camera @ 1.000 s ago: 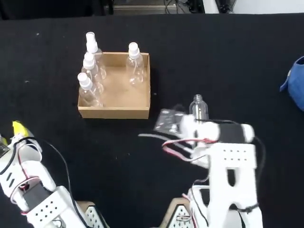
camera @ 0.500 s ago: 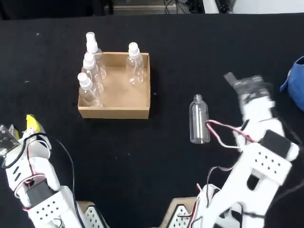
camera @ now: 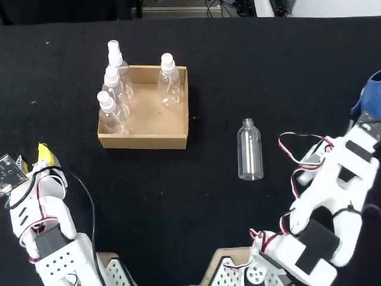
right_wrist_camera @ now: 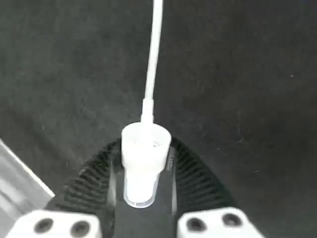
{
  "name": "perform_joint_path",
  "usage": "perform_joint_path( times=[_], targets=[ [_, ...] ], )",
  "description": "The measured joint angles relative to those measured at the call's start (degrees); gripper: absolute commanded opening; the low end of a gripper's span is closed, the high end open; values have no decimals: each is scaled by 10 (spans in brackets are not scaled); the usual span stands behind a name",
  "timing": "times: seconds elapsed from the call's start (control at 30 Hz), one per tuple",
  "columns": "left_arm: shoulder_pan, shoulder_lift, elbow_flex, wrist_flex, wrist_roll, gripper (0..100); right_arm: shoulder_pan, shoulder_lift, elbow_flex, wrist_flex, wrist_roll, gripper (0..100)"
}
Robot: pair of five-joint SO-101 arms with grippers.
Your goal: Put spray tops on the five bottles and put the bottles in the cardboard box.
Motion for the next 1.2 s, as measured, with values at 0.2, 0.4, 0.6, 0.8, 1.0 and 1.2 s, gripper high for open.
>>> perform_joint_path(
  times=[0.2, 0.4, 0.6, 0.8, 1.0, 1.2],
  targets=[
    [0, 0, 0, 0, 0, 30, -40, 4, -6, -9, -55, 224],
    [0, 0, 0, 0, 0, 30, -53, 4, -24, 2, 3, 226],
    [0, 0, 0, 0, 0, 30, -34, 4, -96, 72, 229, 223],
    [0, 0, 1, 0, 0, 30, 18, 4, -120, 86, 629, 223],
    [3, 0, 1, 0, 0, 30, 33, 4, -94, 86, 945, 223],
    [5, 0, 1, 0, 0, 30, 33, 4, -86, 102, 1091, 223]
  ],
)
